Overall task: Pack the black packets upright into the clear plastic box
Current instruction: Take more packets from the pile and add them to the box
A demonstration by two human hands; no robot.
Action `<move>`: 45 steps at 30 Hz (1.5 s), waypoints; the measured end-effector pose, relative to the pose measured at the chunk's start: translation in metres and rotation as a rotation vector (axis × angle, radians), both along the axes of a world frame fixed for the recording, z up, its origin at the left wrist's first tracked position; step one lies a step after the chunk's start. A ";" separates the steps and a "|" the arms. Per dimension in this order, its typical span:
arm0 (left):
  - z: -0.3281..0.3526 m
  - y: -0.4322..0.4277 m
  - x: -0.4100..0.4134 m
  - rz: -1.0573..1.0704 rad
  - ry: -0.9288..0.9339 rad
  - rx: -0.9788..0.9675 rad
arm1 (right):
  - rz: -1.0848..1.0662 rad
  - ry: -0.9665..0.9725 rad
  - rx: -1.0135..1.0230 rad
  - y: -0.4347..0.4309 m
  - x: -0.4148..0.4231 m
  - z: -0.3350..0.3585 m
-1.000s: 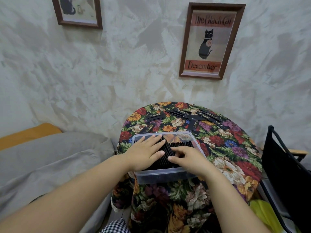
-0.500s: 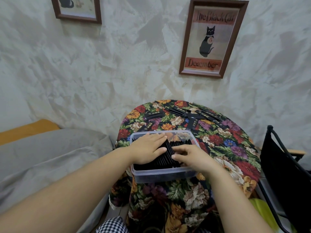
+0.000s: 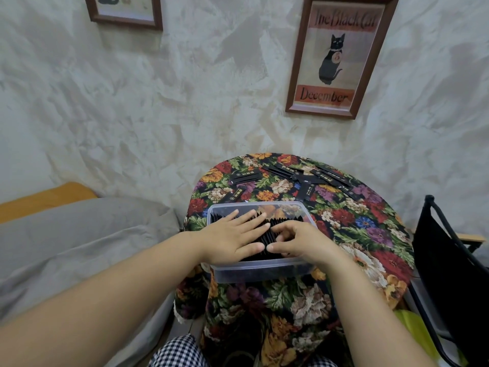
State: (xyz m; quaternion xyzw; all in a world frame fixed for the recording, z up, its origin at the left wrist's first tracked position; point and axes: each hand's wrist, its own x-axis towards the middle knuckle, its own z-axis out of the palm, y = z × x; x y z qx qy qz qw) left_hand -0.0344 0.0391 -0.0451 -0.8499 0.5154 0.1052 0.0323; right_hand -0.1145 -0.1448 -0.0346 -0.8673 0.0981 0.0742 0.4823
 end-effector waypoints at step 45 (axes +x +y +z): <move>0.001 -0.006 0.017 -0.004 -0.003 -0.075 | 0.152 -0.422 -0.579 -0.046 -0.007 -0.015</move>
